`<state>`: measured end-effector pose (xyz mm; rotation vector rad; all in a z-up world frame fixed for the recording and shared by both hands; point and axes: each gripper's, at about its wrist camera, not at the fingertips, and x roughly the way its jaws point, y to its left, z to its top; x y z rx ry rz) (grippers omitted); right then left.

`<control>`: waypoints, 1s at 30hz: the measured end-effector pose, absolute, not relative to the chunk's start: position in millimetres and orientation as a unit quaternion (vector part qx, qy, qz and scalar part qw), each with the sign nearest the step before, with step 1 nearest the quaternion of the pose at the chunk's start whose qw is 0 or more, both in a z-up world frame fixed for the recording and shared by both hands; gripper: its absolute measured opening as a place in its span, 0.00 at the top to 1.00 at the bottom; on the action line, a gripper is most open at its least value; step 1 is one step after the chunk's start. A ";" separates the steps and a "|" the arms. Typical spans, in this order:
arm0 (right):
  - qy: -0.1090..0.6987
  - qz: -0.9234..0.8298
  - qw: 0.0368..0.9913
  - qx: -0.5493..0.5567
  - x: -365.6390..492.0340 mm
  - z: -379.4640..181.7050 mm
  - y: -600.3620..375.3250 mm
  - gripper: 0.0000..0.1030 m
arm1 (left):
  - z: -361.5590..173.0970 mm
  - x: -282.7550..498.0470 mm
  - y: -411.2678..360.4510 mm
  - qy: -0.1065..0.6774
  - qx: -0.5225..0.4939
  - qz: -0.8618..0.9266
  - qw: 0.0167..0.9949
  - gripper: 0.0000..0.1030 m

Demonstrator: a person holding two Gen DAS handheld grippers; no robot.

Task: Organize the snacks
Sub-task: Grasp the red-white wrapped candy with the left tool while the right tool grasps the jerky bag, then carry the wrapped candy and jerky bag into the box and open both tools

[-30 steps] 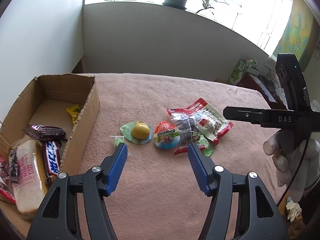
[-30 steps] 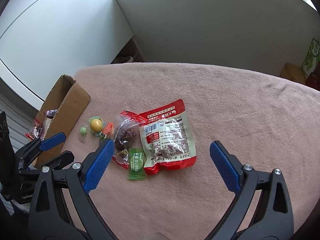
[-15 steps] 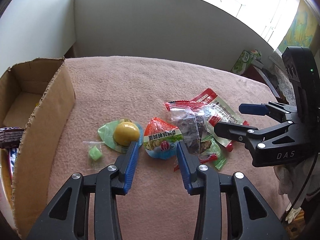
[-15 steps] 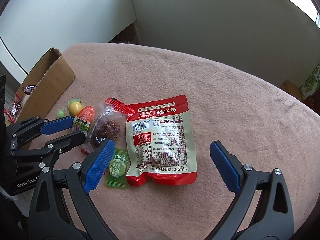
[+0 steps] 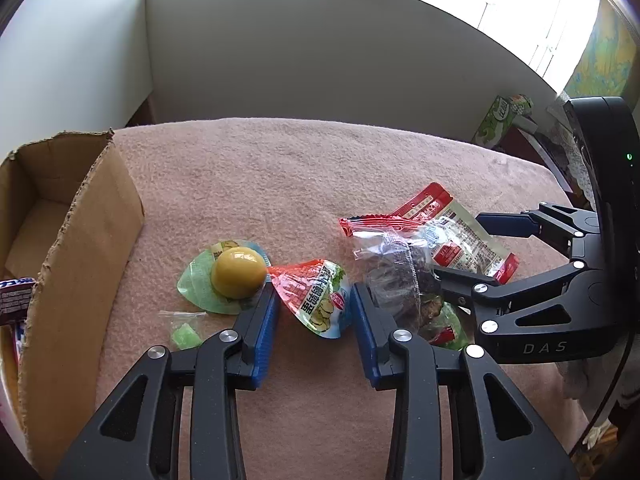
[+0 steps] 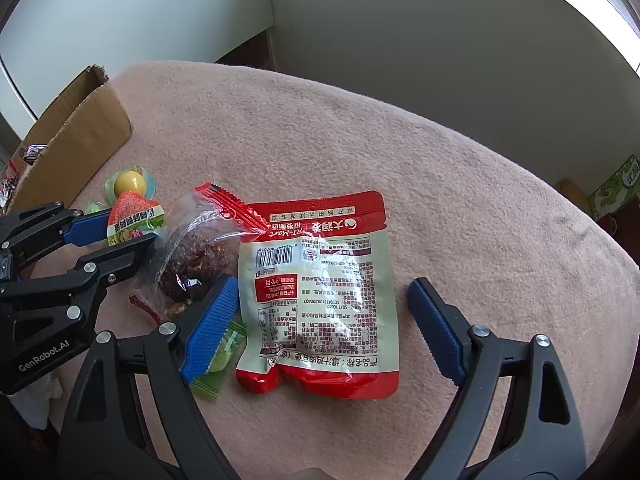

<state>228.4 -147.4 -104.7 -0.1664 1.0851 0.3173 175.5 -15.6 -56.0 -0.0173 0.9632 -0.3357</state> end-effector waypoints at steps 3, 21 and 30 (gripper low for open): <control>0.514 0.154 0.839 -0.089 224.3 -102.2 -138.7 0.26 | -56.2 175.2 -13.6 0.459 -0.007 -0.156 0.874 0.75; 0.502 0.154 0.850 -0.045 183.6 -86.4 -166.9 0.41 | -47.0 144.9 -10.3 0.455 -0.010 -0.173 0.874 0.76; 0.481 0.154 0.863 -0.023 183.2 -59.8 -165.2 0.41 | -20.0 122.6 -4.4 0.428 -0.017 -0.187 0.884 0.75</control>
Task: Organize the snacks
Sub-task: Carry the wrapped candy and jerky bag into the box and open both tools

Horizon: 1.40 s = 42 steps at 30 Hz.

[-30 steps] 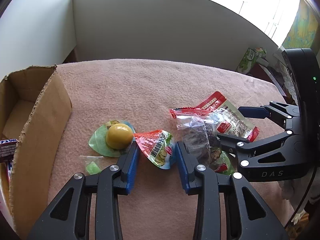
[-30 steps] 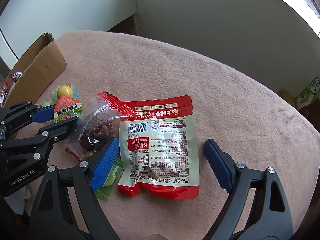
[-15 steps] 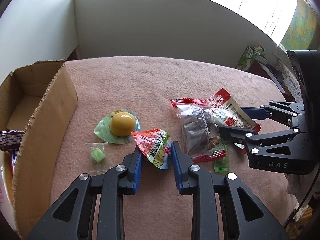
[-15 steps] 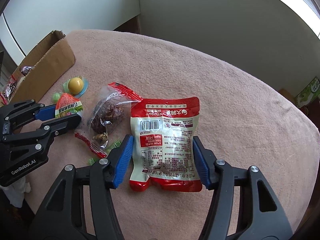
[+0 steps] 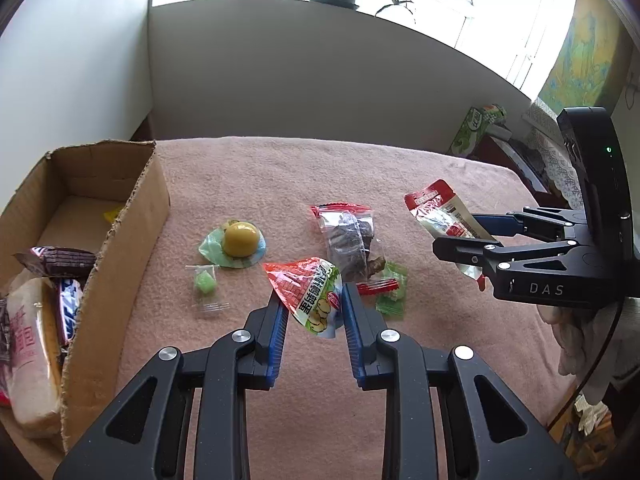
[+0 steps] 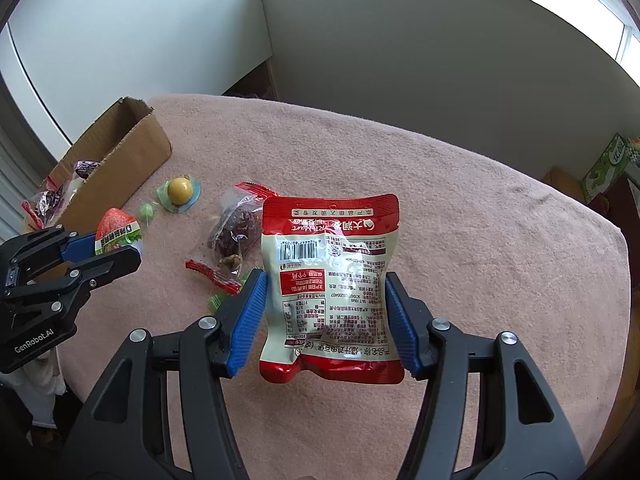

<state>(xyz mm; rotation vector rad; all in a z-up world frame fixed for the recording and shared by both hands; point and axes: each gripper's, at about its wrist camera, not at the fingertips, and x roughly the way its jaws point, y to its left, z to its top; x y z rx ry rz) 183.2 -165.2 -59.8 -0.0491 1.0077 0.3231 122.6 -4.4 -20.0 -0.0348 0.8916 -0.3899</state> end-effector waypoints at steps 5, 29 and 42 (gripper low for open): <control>0.464 0.169 0.869 -0.018 165.5 -29.8 -155.2 0.41 | -5.8 110.4 14.8 0.415 -0.024 -0.184 0.891 0.75; 0.434 0.285 0.854 -0.030 189.5 20.2 4.8 0.40 | 14.0 85.3 166.4 0.388 -0.066 -0.054 0.918 0.76; 0.442 0.301 0.844 -0.040 213.1 10.3 67.7 0.27 | 7.5 86.5 195.6 0.392 -0.086 -0.037 0.915 0.75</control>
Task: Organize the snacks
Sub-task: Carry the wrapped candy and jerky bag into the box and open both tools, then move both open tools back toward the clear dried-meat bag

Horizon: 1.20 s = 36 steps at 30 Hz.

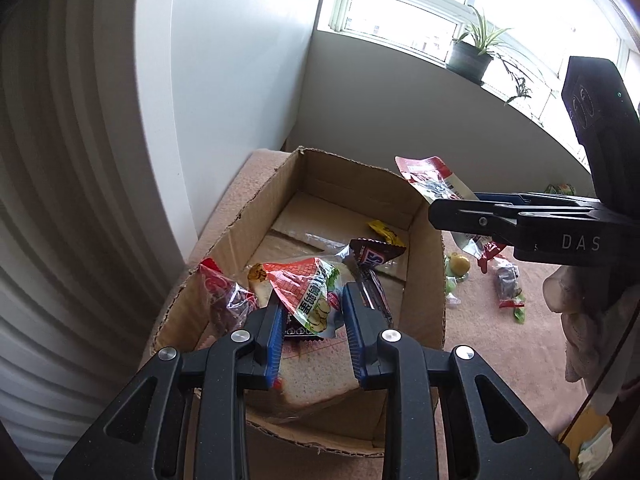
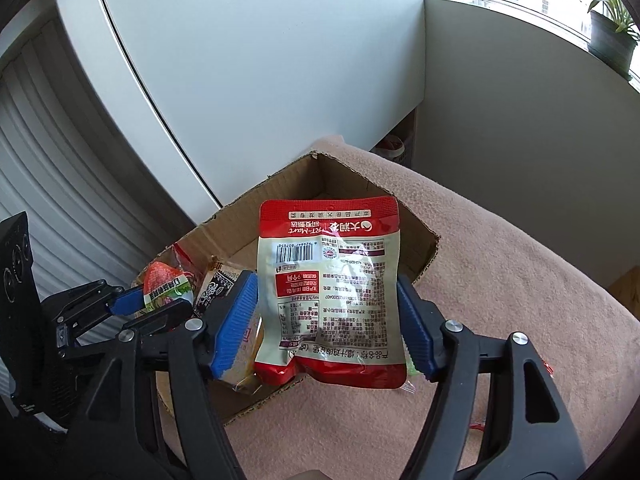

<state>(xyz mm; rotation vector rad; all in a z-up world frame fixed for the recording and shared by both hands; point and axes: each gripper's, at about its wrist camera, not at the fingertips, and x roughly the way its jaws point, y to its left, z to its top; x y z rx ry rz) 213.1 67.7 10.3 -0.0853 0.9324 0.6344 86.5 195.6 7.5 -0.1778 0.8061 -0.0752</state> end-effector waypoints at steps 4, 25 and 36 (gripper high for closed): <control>0.433 0.297 0.851 -0.027 214.8 14.4 64.4 0.11 | 7.7 87.1 199.9 0.392 -0.097 -0.032 0.914 0.55; 0.430 0.227 0.874 0.002 195.2 23.7 -71.1 0.08 | 26.5 83.6 151.9 0.374 -0.078 -0.083 0.920 0.49; 0.465 0.183 0.866 0.022 189.7 -16.2 -138.9 0.08 | 22.0 91.1 86.9 0.387 -0.058 -0.139 0.910 0.49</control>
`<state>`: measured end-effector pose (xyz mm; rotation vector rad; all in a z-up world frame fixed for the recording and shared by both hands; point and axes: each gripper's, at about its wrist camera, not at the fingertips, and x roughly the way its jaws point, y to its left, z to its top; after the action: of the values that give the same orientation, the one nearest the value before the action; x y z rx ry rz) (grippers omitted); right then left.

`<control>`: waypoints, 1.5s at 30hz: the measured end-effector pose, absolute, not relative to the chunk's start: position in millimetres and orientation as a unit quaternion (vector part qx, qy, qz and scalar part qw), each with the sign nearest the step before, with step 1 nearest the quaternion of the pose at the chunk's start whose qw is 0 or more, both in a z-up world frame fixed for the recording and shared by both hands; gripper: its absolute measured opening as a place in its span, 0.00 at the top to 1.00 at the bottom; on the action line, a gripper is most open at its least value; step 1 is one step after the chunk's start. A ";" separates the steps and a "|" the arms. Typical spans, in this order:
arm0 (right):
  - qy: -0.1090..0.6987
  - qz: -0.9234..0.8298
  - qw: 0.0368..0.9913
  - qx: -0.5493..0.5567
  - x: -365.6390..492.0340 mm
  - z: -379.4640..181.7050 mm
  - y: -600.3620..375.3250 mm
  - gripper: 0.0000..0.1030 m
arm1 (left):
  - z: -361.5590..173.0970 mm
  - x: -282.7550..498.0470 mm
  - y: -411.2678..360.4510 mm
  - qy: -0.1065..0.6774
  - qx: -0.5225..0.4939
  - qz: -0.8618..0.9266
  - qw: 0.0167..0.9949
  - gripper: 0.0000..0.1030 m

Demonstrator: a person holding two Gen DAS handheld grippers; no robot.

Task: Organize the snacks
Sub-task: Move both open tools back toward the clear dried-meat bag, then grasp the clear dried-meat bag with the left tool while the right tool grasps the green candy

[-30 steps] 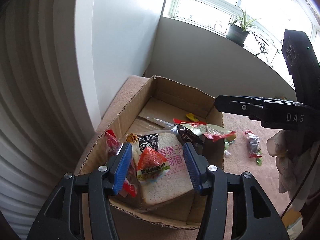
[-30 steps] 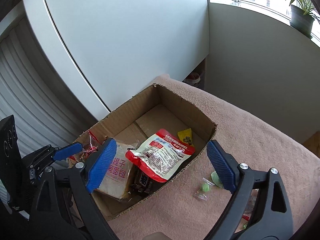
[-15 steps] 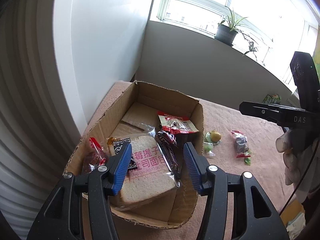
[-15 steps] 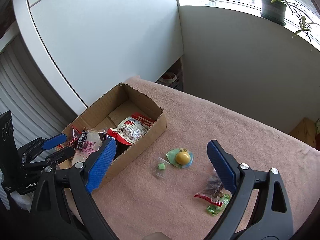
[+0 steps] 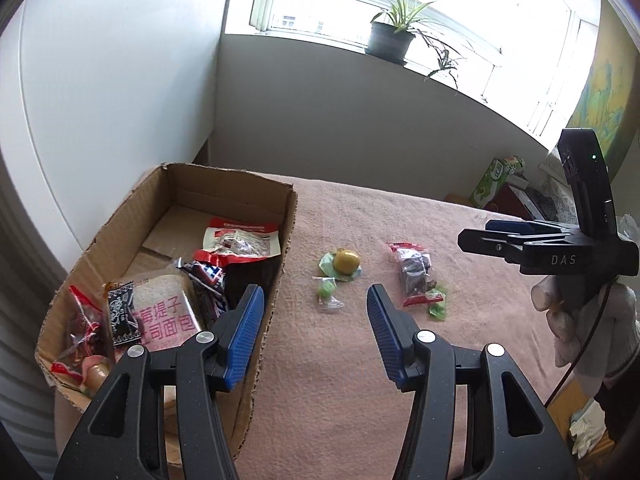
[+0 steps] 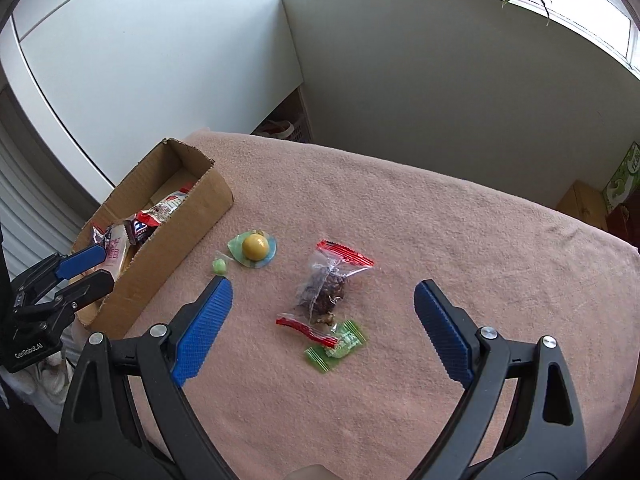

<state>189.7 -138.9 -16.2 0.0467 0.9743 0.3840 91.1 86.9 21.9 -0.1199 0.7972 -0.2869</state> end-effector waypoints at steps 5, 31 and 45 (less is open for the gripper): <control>0.477 0.174 0.861 0.019 180.2 -43.3 -148.9 0.09 | 19.3 102.8 65.3 0.396 -0.057 -0.154 0.904 0.49; 0.506 0.170 0.844 0.044 175.9 -98.3 -133.9 0.24 | -35.8 191.8 -47.2 0.497 -0.031 -0.205 0.843 0.48; 0.499 0.151 0.853 0.002 179.9 -98.2 -126.8 0.38 | -36.9 198.2 -41.9 0.505 -0.060 -0.228 0.830 0.47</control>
<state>179.9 -126.8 -98.2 0.0042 1.0503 0.3174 198.2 -41.9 -36.9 -0.1268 1.0719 -0.4847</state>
